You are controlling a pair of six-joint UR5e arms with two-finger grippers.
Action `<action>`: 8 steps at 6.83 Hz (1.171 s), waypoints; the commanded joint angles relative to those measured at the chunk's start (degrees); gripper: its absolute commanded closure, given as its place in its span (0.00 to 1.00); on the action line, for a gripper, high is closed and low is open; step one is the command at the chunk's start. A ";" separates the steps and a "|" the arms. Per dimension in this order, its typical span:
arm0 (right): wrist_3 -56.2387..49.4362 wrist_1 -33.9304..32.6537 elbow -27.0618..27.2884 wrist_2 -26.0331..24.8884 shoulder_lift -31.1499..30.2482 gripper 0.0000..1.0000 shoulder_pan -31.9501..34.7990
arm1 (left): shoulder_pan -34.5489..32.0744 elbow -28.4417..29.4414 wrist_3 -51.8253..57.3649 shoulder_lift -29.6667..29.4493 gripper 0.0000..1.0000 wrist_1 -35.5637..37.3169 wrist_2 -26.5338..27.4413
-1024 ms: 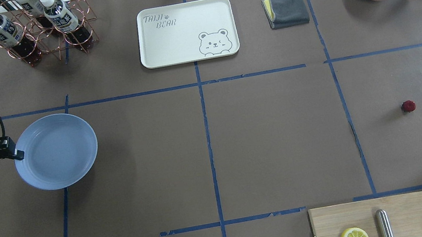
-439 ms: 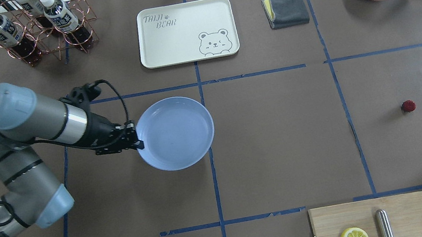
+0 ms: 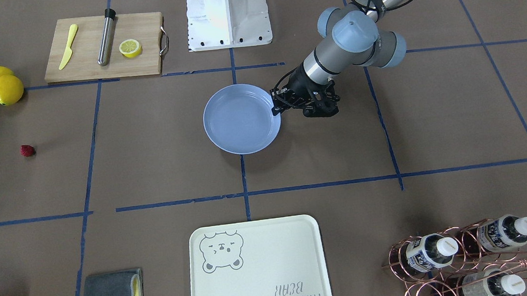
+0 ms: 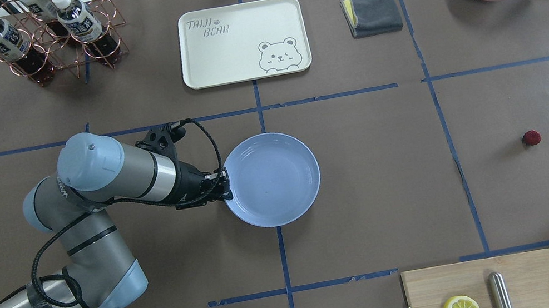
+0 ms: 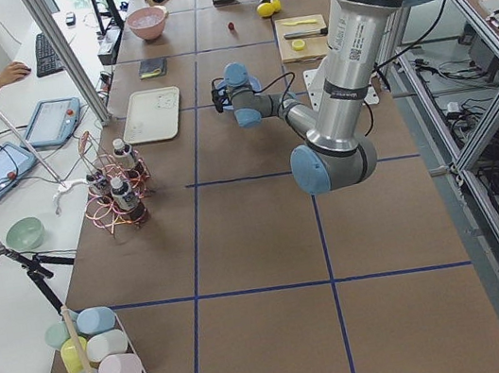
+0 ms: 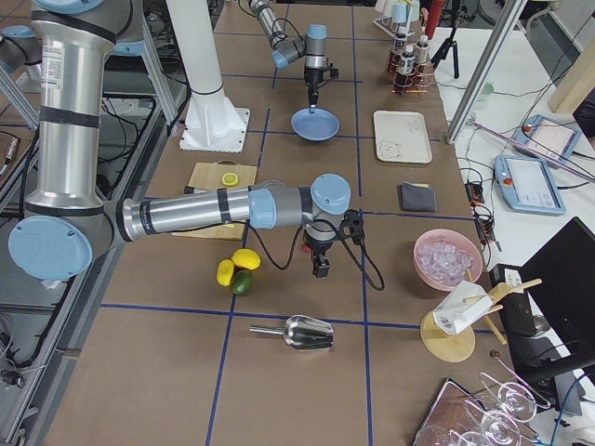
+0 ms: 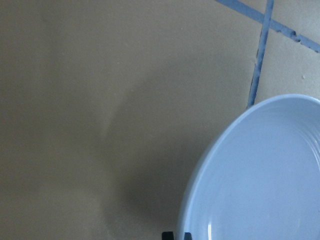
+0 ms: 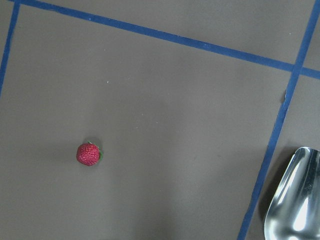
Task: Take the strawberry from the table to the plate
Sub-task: 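Slide the light blue plate with the left gripper toward the table center, then hold the plate with the left gripper while the right gripper grasps the strawberry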
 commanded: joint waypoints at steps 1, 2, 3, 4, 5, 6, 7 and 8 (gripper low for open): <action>0.04 -0.01 -0.07 1.46 0.00 0.00 -0.16 | 0.85 1.84 0.16 -0.96 1.00 -0.16 0.76; 0.04 -0.01 -0.07 1.47 0.00 0.00 -0.59 | 0.86 1.84 0.16 -0.88 1.00 -0.16 0.85; 0.04 -0.01 -0.16 1.56 0.00 0.00 -0.77 | 0.94 1.84 0.16 -0.44 0.85 -0.25 0.76; 0.99 -0.01 -0.16 2.95 0.00 0.00 -1.29 | 1.03 1.58 0.16 -0.44 0.22 -0.51 0.76; 4.40 0.08 -0.08 3.75 0.17 0.00 -2.69 | 0.77 -0.16 0.07 -0.35 0.05 -0.42 0.76; 6.69 1.38 -0.07 3.76 0.35 0.00 -4.27 | 0.51 -3.66 -0.02 1.31 0.04 -0.42 0.68; 14.03 5.83 -0.25 3.50 0.26 0.00 -7.42 | 0.33 -4.56 -0.19 1.41 0.02 -0.51 0.67; 22.63 11.79 -0.42 1.32 0.00 0.00 -10.58 | 0.24 -4.83 -0.37 1.50 0.02 -0.42 0.76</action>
